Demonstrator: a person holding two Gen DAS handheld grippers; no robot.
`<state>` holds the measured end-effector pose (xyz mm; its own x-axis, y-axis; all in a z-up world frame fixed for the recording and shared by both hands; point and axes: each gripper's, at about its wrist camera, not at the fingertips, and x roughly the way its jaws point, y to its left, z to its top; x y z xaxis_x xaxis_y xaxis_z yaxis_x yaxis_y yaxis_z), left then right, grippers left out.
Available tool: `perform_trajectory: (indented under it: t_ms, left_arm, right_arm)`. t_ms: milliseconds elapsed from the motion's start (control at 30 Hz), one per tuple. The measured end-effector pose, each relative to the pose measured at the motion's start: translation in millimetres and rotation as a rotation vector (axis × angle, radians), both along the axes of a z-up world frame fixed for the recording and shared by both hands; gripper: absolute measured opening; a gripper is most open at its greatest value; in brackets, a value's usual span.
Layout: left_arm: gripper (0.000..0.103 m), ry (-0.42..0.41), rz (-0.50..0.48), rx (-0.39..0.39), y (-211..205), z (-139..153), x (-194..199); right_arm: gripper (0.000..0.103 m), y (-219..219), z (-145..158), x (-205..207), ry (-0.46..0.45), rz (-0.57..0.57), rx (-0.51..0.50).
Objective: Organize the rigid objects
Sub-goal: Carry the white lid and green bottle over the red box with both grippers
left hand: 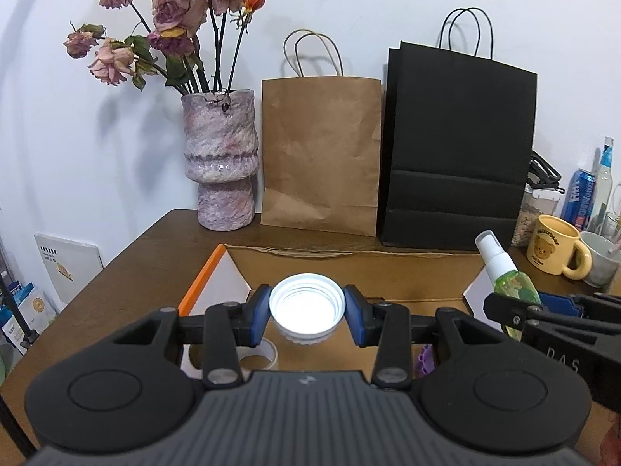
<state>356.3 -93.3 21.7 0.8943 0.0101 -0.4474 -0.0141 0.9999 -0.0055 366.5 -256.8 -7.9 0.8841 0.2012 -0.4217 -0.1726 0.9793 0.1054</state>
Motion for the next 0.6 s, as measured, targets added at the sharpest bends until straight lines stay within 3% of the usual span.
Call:
perform_trajectory:
  t_ms: [467,500,567,600]
  left_arm:
    - [0.043,0.061,0.005,0.046,-1,-20,25]
    - [0.045,0.063,0.005,0.048,-1,-20,25]
    - [0.065,0.059,0.011,0.057,-1,-20,25]
    - [0.069,0.054,0.016,0.063,0,-19,25]
  right_arm:
    - [0.03,1,-20,19,0.054,-0.026,-0.09]
    - [0.031,3,-21,19,0.056,-0.025,-0.103]
    - [0.031,4,-21,18,0.054,-0.023,-0.119]
    - [0.04,4,-19,16,0.046,-0.026,-0.123]
